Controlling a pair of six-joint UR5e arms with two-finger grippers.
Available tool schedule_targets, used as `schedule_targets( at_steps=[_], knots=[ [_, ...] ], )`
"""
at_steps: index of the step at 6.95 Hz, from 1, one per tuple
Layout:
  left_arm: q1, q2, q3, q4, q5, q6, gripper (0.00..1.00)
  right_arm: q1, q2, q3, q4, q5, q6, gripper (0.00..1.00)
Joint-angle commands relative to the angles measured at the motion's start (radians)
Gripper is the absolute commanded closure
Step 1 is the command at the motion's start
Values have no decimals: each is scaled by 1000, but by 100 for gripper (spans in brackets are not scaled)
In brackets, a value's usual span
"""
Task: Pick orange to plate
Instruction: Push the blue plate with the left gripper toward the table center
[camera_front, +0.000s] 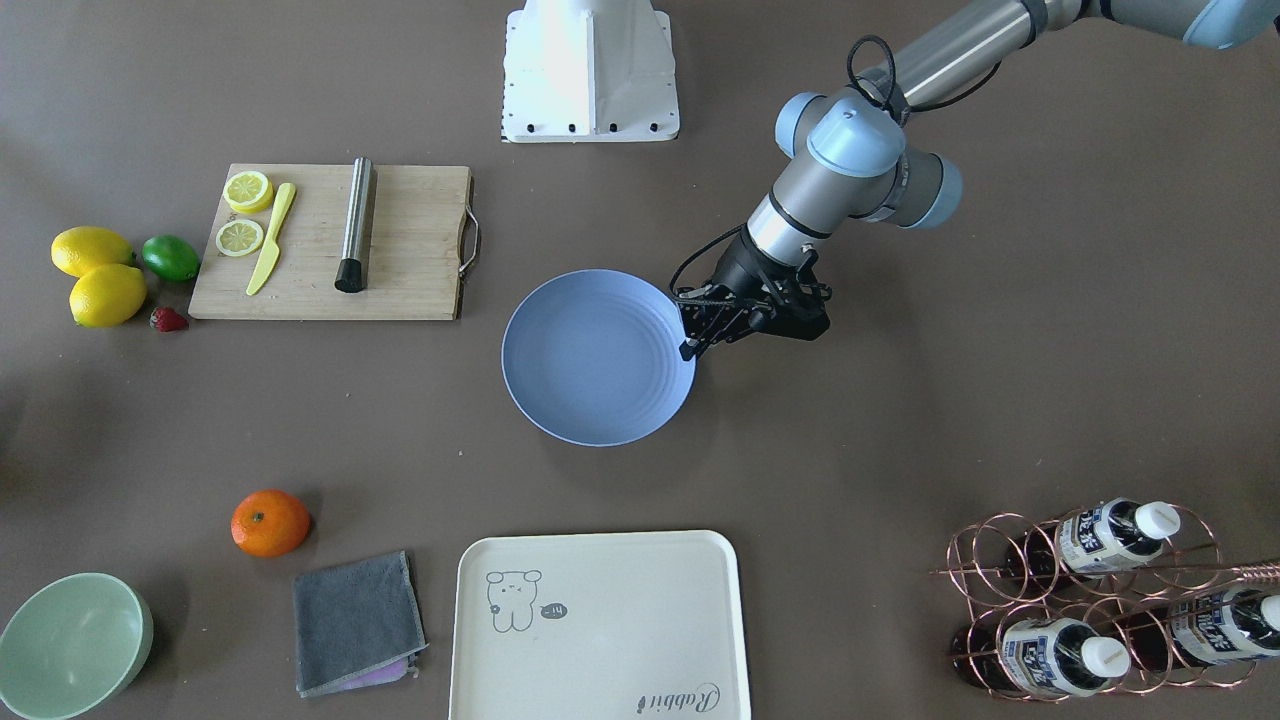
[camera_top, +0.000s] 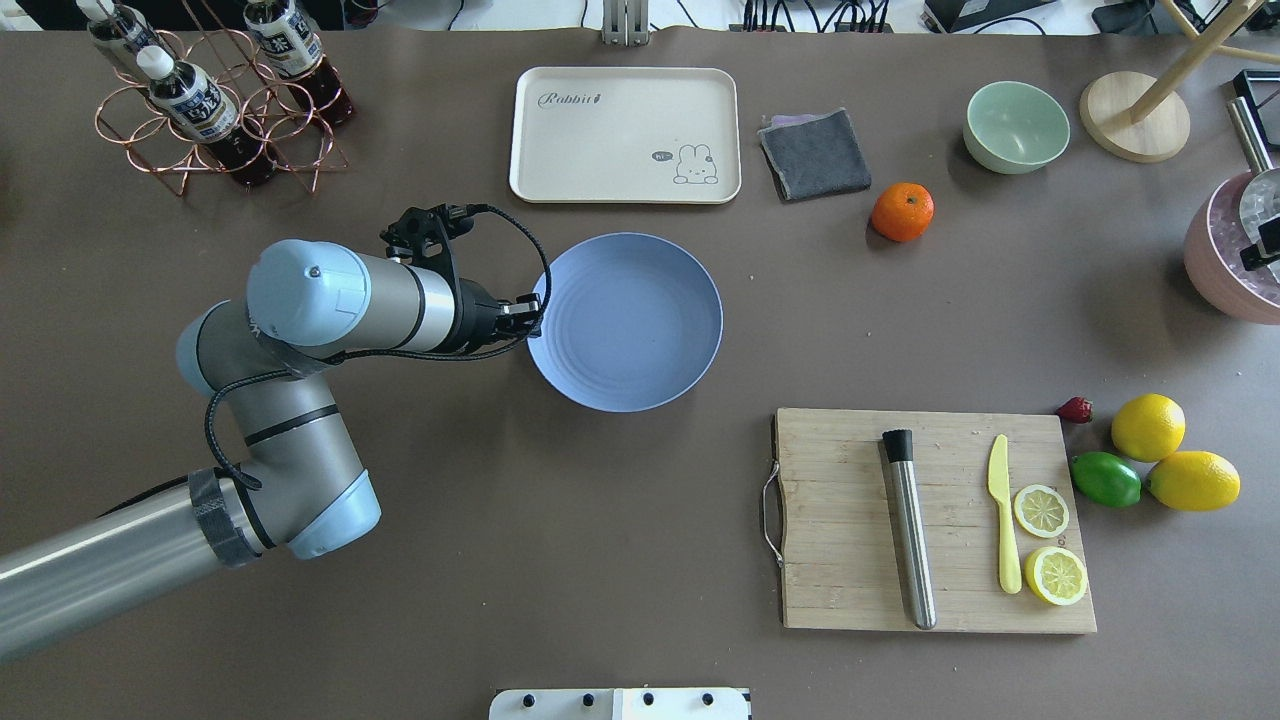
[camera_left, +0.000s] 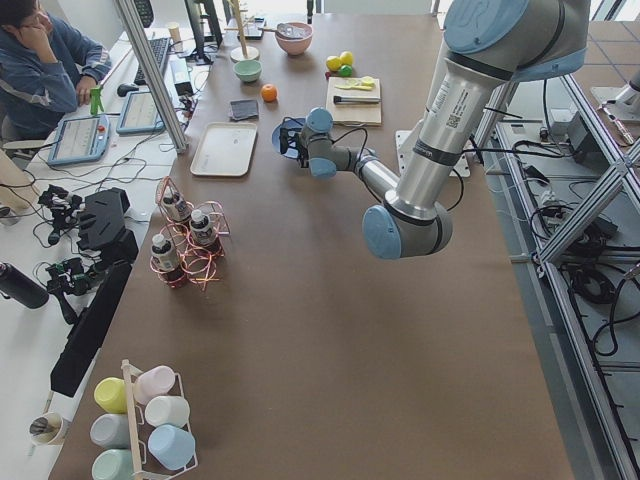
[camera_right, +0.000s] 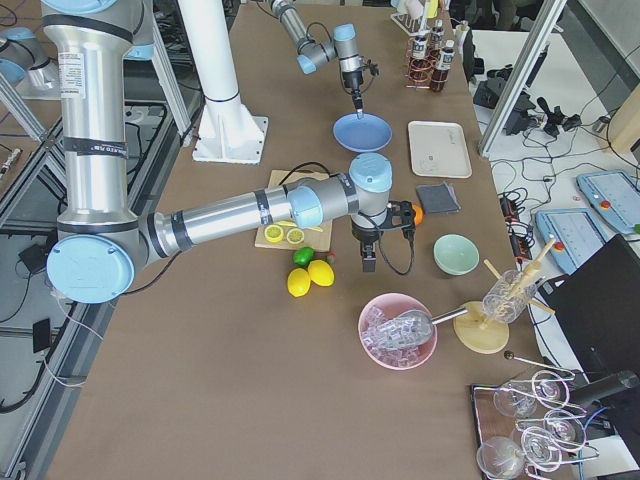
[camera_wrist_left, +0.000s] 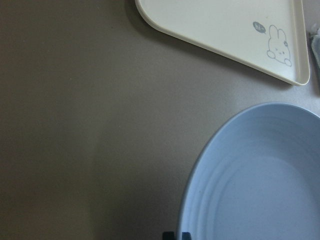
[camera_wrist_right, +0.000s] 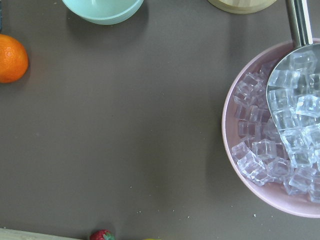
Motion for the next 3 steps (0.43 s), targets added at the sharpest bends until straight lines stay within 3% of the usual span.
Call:
schedule_targets(
  at_steps=[1, 3],
  knots=[
    [12, -9, 22, 18, 17, 4, 100, -2, 0, -1, 0, 0, 0, 0],
    [26, -7, 23, 18, 19, 4, 100, -2, 2, -2, 0, 0, 0, 0]
  ],
)
